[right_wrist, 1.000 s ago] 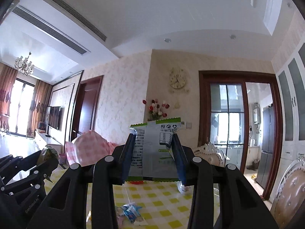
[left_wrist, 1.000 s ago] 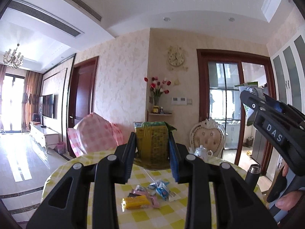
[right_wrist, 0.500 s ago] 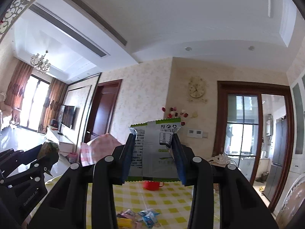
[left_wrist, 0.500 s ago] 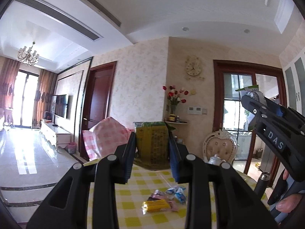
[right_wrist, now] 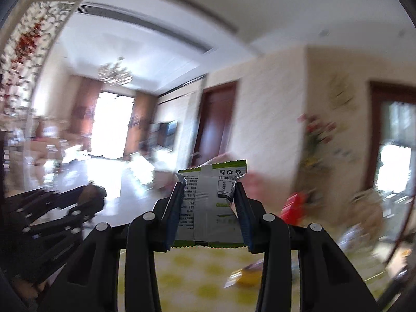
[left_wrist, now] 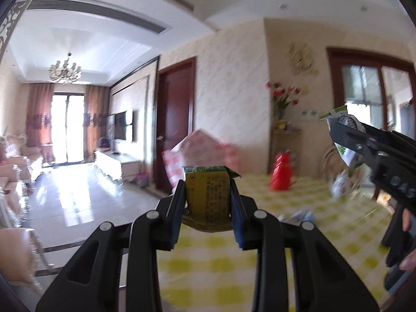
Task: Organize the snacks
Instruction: 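Lift both biscuit packs and carry them toward the white box, then open both tools over the box to drop the biscuit packs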
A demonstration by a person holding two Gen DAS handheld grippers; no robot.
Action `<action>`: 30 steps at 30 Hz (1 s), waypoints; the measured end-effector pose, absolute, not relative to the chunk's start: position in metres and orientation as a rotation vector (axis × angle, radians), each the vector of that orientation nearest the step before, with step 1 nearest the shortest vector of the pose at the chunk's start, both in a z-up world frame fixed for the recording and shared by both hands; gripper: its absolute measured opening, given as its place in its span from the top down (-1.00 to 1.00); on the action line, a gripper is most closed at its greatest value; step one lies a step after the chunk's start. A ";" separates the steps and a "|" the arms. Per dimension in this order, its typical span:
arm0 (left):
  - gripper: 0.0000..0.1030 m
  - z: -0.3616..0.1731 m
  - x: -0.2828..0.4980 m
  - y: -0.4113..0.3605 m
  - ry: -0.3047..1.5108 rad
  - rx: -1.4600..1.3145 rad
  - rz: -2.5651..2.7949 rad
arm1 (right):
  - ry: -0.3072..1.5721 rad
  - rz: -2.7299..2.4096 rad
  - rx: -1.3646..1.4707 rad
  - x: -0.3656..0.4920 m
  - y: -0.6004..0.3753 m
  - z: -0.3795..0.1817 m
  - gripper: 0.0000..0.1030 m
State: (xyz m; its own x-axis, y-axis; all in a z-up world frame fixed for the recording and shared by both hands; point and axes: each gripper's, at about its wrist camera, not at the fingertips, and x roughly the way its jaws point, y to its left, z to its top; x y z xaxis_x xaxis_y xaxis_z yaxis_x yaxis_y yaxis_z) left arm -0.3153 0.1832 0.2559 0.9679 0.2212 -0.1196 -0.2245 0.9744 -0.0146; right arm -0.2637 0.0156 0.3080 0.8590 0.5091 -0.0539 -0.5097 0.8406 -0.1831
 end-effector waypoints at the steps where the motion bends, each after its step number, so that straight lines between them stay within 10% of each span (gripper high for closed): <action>1: 0.37 0.249 -0.316 0.194 0.142 -0.020 0.246 | 0.025 0.569 -0.199 -0.265 0.024 0.301 0.24; 26: 0.31 0.067 -0.322 0.342 0.794 -0.019 0.252 | 0.769 1.220 -0.393 -0.290 0.179 0.066 0.22; 28: -0.31 0.063 -0.320 0.345 0.803 -0.016 0.277 | 0.815 1.274 -0.383 -0.291 0.180 0.059 0.09; 30: -0.71 0.069 -0.320 0.343 0.778 -0.002 0.342 | 0.807 1.253 -0.370 -0.289 0.174 0.061 -0.46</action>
